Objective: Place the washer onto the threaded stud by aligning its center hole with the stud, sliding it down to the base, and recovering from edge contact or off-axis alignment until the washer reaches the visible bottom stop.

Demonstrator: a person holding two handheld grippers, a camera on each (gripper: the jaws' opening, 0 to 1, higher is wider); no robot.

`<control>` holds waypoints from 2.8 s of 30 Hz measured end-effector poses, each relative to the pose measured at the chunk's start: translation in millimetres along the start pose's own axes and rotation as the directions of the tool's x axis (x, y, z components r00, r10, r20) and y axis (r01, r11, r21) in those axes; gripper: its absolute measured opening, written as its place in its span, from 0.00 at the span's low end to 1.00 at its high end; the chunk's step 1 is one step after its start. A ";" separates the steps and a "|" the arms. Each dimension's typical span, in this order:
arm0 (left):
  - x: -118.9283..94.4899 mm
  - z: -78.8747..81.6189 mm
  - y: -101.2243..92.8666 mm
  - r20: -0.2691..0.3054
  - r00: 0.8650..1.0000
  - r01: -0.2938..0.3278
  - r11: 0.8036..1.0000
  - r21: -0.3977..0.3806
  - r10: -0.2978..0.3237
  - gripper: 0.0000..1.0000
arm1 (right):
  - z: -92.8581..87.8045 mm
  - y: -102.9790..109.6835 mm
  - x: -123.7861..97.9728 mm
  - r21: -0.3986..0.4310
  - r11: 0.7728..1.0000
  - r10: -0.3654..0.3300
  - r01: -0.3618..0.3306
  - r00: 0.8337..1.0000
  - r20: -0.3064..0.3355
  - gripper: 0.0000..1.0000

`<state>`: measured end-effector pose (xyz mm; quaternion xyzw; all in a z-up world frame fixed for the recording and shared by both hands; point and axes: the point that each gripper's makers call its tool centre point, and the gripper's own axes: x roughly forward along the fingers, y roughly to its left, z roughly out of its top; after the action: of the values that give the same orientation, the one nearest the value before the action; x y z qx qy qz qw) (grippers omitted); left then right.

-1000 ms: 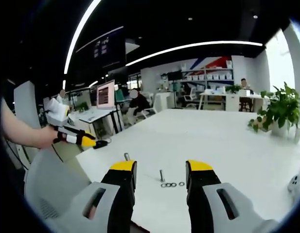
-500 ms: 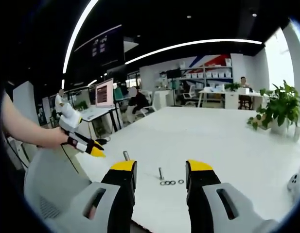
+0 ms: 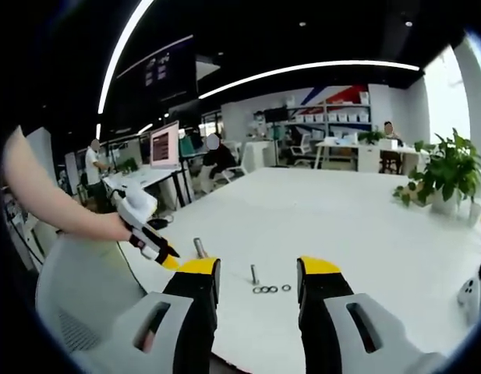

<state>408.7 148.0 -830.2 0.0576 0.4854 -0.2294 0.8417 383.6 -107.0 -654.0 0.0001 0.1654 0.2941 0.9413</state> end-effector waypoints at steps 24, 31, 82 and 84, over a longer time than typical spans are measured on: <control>34.5 -1.6 29.8 -0.178 0.983 -0.021 0.987 0.156 0.049 0.24 | -3.2 -6.3 -1.1 0.013 1.000 -0.020 0.020 1.000 -0.008 0.40; 33.8 -5.1 31.0 -0.201 0.978 -0.014 0.971 0.237 0.063 0.21 | -3.3 -6.8 -1.1 0.013 1.000 -0.022 0.023 1.000 -0.008 0.40; 23.2 -26.0 24.1 -0.348 0.936 0.066 0.938 0.340 0.061 0.20 | -6.3 -9.6 -1.7 0.015 0.999 -0.036 0.037 0.999 -0.025 0.40; 23.4 -25.6 24.0 -0.350 0.935 0.071 0.934 0.350 0.060 0.21 | -6.4 -10.1 -1.7 0.015 0.999 -0.038 0.039 0.999 -0.025 0.40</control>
<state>409.0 169.8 -866.4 0.2487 0.5796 -0.3021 0.7148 385.9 -116.9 -660.5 0.0007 0.1793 0.2746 0.9447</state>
